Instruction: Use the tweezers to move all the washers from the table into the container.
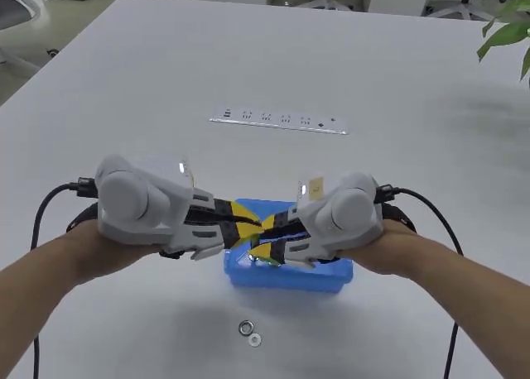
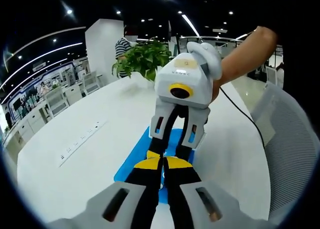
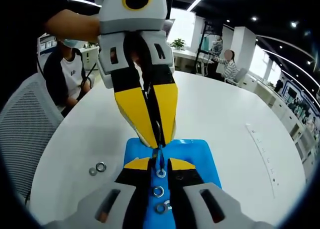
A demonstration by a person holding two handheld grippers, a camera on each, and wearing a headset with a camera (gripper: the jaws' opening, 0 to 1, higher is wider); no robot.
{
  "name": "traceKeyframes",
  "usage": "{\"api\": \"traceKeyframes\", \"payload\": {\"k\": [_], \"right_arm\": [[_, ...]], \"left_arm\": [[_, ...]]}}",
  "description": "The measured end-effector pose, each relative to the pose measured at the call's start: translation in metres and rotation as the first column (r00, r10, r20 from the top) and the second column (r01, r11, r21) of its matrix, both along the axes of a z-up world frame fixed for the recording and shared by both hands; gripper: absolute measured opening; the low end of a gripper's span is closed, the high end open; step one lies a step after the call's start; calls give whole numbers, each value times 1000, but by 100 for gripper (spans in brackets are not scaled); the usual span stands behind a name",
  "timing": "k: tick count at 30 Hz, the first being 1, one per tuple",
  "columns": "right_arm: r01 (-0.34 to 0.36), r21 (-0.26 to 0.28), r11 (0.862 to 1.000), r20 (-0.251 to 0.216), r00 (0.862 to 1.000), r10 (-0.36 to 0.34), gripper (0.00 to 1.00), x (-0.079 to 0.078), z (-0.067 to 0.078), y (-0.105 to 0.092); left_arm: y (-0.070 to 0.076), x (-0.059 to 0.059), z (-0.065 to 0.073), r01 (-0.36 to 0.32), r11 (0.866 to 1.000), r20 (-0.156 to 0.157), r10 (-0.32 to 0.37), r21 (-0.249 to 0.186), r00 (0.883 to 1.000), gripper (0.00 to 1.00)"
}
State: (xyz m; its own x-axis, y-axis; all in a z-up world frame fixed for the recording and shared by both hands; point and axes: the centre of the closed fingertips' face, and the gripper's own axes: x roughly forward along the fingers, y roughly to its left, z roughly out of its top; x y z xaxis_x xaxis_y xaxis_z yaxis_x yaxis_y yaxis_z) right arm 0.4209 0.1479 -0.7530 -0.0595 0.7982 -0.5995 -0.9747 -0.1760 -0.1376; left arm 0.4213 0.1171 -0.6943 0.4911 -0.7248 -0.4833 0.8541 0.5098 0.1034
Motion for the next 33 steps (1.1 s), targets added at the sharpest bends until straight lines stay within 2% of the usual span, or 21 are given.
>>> {"api": "traceKeyframes", "payload": {"k": [9, 19, 33], "right_arm": [[25, 7, 1000, -3, 1000, -25, 18, -1, 4, -3], [69, 19, 997, -14, 998, -68, 24, 1, 14, -8], [131, 26, 991, -6, 991, -131, 35, 1, 26, -32]], "left_arm": [[-1, 0, 1, 6, 1000, 3, -6, 14, 1000, 6], [-3, 1, 9, 7, 1000, 11, -7, 11, 1000, 5], [-9, -3, 23, 15, 1000, 13, -15, 11, 1000, 5]]}}
